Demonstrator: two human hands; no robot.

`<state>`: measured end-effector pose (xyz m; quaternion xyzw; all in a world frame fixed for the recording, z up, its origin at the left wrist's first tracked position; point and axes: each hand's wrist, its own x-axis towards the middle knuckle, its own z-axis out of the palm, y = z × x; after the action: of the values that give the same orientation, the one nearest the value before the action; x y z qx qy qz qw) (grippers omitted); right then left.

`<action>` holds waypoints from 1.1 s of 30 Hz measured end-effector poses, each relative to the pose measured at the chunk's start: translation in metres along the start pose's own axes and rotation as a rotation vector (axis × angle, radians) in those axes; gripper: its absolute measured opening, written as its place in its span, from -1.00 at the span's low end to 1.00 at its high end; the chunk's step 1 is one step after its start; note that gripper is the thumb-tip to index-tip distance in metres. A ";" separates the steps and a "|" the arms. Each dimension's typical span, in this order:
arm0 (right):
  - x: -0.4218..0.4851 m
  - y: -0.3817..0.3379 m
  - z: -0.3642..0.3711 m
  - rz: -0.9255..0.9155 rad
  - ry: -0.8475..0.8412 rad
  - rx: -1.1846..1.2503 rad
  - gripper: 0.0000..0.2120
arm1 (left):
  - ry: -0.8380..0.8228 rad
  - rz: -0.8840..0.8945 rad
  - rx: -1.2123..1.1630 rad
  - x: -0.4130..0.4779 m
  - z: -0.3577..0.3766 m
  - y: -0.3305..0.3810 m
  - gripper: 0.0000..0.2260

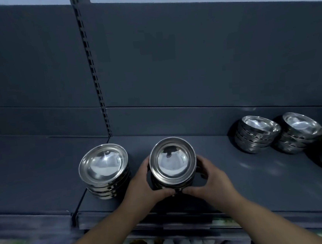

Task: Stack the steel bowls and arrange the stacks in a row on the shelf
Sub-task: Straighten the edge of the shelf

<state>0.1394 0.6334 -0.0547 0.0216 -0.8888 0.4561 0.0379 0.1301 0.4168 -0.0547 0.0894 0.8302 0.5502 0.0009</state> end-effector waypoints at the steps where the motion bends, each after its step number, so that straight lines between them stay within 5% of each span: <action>1: -0.001 0.000 -0.001 -0.012 0.004 -0.001 -0.05 | 0.000 -0.005 0.004 -0.001 0.000 0.000 -0.12; 12: -0.003 -0.009 -0.006 -0.068 -0.030 -0.018 -0.11 | -0.009 -0.005 0.055 -0.005 -0.003 0.007 0.03; 24: -0.005 -0.020 -0.009 -0.024 0.003 -0.018 -0.22 | -0.033 -0.025 0.065 0.004 -0.015 0.016 0.00; 33: -0.006 -0.023 -0.013 0.009 -0.016 -0.021 -0.12 | -0.043 -0.046 0.089 0.004 -0.017 0.015 -0.14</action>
<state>0.1480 0.6303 -0.0293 0.0208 -0.8939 0.4468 0.0286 0.1271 0.4071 -0.0338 0.0822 0.8555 0.5105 0.0271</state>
